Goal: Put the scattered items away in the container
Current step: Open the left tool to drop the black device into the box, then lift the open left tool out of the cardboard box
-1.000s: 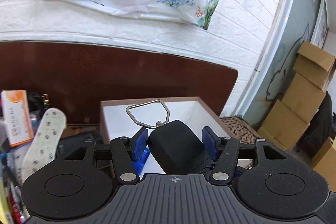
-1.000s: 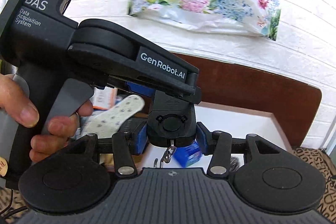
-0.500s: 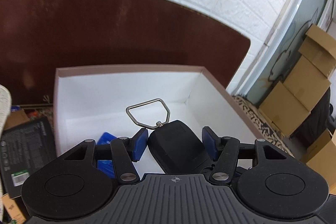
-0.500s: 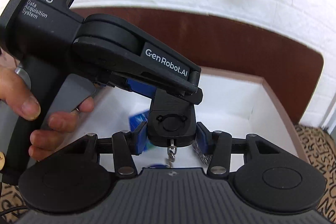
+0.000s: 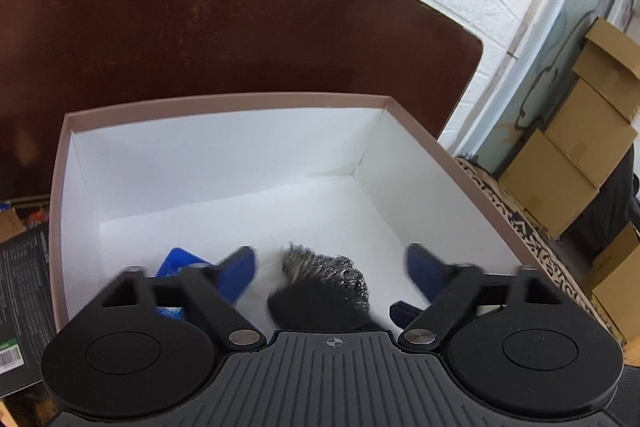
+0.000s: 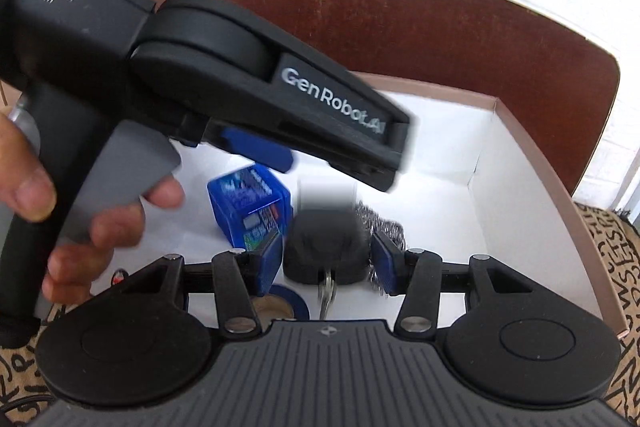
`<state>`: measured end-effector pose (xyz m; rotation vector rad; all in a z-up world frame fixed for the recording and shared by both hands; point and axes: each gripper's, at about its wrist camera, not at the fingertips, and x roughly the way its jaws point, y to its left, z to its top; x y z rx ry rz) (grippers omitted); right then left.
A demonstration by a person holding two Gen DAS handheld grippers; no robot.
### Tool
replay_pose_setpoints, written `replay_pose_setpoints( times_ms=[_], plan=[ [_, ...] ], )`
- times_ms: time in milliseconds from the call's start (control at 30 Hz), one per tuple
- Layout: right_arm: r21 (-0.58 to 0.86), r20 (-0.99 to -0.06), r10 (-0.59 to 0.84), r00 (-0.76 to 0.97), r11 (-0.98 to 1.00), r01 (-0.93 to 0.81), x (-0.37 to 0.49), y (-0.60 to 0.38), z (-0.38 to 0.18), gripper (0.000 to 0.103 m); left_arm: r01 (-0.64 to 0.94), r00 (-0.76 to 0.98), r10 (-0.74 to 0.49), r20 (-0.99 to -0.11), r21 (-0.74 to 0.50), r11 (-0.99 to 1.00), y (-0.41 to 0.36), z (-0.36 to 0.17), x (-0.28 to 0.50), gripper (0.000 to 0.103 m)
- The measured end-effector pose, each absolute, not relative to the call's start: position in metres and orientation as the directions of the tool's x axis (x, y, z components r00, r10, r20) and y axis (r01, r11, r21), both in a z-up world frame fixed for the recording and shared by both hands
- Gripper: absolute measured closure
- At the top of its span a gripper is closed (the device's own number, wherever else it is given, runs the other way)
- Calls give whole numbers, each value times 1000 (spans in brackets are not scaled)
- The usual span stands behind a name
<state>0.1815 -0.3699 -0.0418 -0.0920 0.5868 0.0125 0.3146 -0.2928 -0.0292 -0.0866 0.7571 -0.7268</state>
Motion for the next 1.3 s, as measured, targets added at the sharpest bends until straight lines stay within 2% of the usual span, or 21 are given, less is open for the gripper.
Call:
replay_pose_setpoints(
  times_ms=[33,67,100,267,333,867,1300],
  plan=[
    [-88,-548,-18,836,995,-36,180,-369,-40,36,583,500,-635,-589,-313,750,-293,-27,312,8],
    [-96,-544,-22,839,995,-36,179,-368,-38,32,597,498,-639,-586,-303,743,-294,-25,309,8],
    [-113,-538,-34,842,993,-32,177,-366,-36,31,605,497,-639,-587,-294,740,-294,-23,307,8],
    [-177,-508,-94,856,984,4,163,-361,-30,7,608,516,-635,-574,-277,744,-286,-16,296,0],
    [-183,-499,-104,860,983,13,157,-359,-28,4,609,529,-633,-565,-266,747,-282,-13,290,0],
    [-190,-501,-137,855,981,46,115,-352,-1,1,589,580,-605,-546,-232,774,-256,12,251,0],
    [-201,-434,-134,891,978,50,115,-310,18,0,560,645,-565,-514,-185,807,-201,27,190,0]
  ],
)
